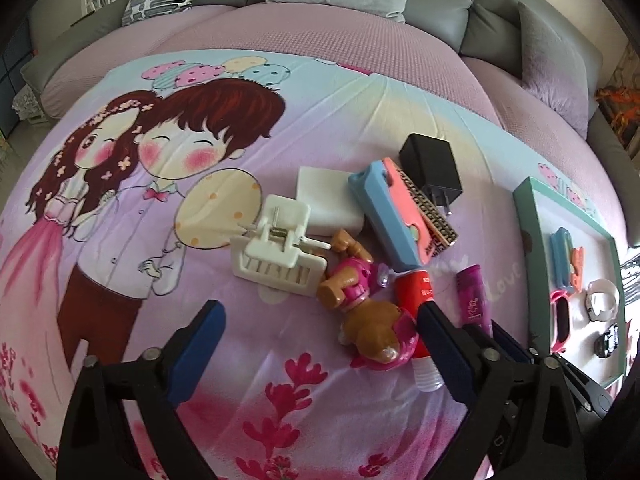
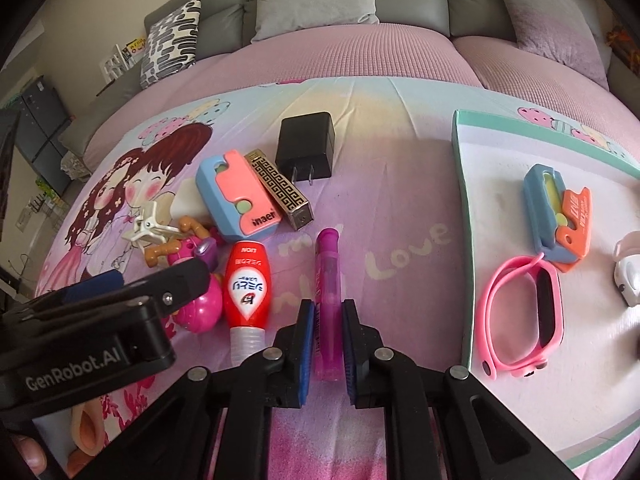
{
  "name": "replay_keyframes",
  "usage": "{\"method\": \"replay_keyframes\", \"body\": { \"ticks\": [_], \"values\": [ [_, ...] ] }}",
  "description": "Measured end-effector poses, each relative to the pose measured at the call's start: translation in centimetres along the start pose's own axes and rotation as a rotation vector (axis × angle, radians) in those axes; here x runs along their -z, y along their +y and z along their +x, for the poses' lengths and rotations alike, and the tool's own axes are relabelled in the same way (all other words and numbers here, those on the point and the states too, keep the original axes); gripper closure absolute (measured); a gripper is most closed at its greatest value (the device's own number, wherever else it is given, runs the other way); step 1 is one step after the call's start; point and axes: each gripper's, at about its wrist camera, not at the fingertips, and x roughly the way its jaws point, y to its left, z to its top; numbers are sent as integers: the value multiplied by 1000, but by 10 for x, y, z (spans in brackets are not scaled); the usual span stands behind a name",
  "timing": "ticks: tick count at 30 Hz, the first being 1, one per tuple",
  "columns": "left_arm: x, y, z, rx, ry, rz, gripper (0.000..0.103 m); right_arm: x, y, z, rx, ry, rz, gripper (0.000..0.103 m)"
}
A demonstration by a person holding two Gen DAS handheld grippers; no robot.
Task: Organize rigid objects
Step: 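Grasp the pink toy figure with the left tool while the right tool holds the pink tube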
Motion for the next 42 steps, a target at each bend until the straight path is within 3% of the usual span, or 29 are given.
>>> {"method": "replay_keyframes", "body": {
  "ticks": [5,7,9,12,20,36,42],
  "values": [
    [2,-11,3,36,18,28,24,1,1,1,4,3,-7,89],
    [2,-15,5,54,26,37,33,1,1,1,4,3,-9,89],
    [3,-17,6,68,30,41,50,1,1,2,4,2,-10,89],
    [3,-19,6,84,26,43,57,1,1,3,-1,-1,-10,88],
    [2,-13,6,110,31,36,60,0,2,8,-5,-14,-8,89],
    [5,-15,16,62,40,52,60,0,2,8,-4,-18,-21,89],
    [3,-9,8,96,12,17,60,0,-1,2,-22,-24,-12,90]
  ]
}}
